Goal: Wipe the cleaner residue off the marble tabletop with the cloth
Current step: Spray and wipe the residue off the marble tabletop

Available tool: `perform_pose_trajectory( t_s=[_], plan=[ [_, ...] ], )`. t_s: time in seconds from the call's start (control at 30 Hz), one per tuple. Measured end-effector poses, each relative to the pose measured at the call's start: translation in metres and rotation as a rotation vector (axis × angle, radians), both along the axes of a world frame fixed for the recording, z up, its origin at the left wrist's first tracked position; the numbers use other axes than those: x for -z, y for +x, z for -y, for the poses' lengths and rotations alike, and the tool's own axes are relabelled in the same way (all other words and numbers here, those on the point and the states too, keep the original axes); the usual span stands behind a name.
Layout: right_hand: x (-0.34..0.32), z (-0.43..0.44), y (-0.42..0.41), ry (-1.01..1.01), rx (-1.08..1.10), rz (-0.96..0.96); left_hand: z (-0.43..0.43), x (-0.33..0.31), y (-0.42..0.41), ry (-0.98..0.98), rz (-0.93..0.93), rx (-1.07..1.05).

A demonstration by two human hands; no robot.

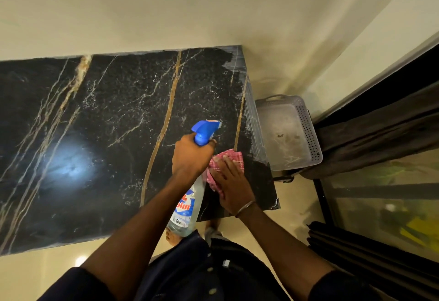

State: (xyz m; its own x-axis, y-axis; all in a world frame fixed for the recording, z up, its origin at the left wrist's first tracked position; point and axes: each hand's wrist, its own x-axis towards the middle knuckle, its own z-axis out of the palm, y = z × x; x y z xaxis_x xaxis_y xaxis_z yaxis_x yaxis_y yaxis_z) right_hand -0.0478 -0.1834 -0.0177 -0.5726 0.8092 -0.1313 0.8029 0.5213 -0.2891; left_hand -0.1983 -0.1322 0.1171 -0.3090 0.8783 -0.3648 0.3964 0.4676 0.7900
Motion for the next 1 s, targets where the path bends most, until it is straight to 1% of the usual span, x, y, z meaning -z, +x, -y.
perform_pose_trajectory(
  t_s=[0.07,0.1,0.17,0.27,0.4,0.47,0.63,0.73,0.8,0.9,1.0],
  plan=[
    [0.000,-0.006,0.016,0.038,-0.009,-0.015,-0.004,-0.001,-0.001,0.010,-0.002,-0.016],
    [0.001,-0.010,0.026,0.046,0.047,-0.031,-0.005,-0.002,-0.002,0.014,0.000,-0.021],
    [-0.001,-0.020,0.046,0.056,0.230,-0.046,-0.008,-0.003,-0.004,0.023,0.006,-0.020],
    [-0.002,-0.037,0.067,0.047,0.435,-0.020,-0.013,-0.004,-0.008,0.044,0.016,-0.023],
    [-0.001,-0.047,0.055,0.047,0.628,-0.040,-0.018,-0.004,-0.014,0.049,-0.003,-0.042],
    [0.000,-0.049,0.039,0.052,0.582,-0.021,-0.019,-0.005,-0.016,0.047,-0.016,-0.051],
    [-0.001,-0.065,-0.007,0.051,0.146,-0.027,-0.025,-0.006,-0.019,0.027,-0.039,-0.093],
    [0.002,-0.075,-0.012,0.034,0.001,0.015,-0.032,-0.007,-0.024,0.019,-0.028,-0.106],
    [0.005,-0.084,0.003,0.040,0.037,0.007,-0.037,-0.007,-0.028,0.021,-0.016,-0.100],
    [0.000,-0.103,0.026,0.056,0.278,-0.024,-0.046,-0.008,-0.038,0.050,-0.012,-0.067],
    [-0.003,-0.121,0.039,0.082,0.451,0.007,-0.055,-0.009,-0.049,0.044,-0.005,-0.054]
  ],
)
